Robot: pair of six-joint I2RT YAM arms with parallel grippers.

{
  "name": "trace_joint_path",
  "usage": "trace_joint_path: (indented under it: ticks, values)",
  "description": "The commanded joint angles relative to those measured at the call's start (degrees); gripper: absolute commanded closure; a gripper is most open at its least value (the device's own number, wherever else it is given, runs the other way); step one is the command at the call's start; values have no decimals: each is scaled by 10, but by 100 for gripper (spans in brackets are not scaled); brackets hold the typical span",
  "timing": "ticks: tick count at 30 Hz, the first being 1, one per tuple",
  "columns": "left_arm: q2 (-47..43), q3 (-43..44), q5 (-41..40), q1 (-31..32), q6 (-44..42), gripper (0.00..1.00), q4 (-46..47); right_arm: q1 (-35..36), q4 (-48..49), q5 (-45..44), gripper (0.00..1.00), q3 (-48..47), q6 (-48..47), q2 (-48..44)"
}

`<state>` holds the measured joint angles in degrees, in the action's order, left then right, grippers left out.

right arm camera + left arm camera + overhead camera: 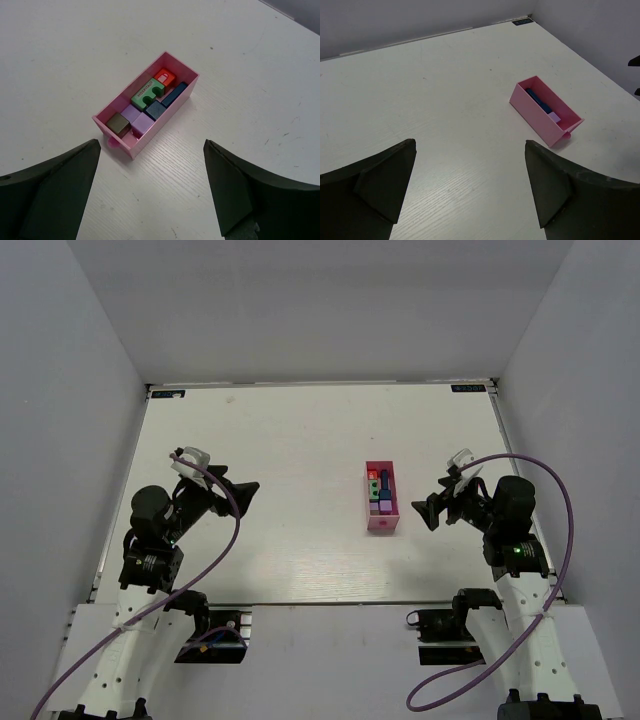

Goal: Build the wood block tower

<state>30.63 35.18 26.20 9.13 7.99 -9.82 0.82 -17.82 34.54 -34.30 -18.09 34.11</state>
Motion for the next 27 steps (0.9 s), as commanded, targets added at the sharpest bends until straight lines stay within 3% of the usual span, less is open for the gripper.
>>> trace_joint_path:
  ticks: [1, 15, 19, 20, 23, 24, 25, 26, 27]
  values:
    - [-1, -3, 11, -2, 3, 0, 9, -2, 22, 11, 10, -22, 13, -4]
    - [-1, -3, 11, -2, 3, 0, 9, 0, 12, 27, 10, -21, -5, -5]
    - [4, -3, 11, -2, 8, 0, 9, -2, -24, 58, 10, -15, -89, -8]
    - [4, -3, 11, -2, 8, 3, 14, 0, -27, 54, 10, -15, -84, -7]
    - [21, -3, 17, 3, 21, 27, 26, 1, -14, 18, 37, -33, -46, 10]
    - [28, -3, 17, 3, 21, 51, 26, 0, -16, 10, 40, -44, -38, 23]
    - [46, -3, 11, 3, 21, 65, 26, 0, -14, -20, 42, -54, -31, 38]
    - [58, 6, 2, 3, 30, 72, 12, 0, -16, -28, 42, -61, -28, 46]
    - [72, 12, -6, 8, 30, 72, 4, 1, -19, -30, 42, -73, -26, 55]
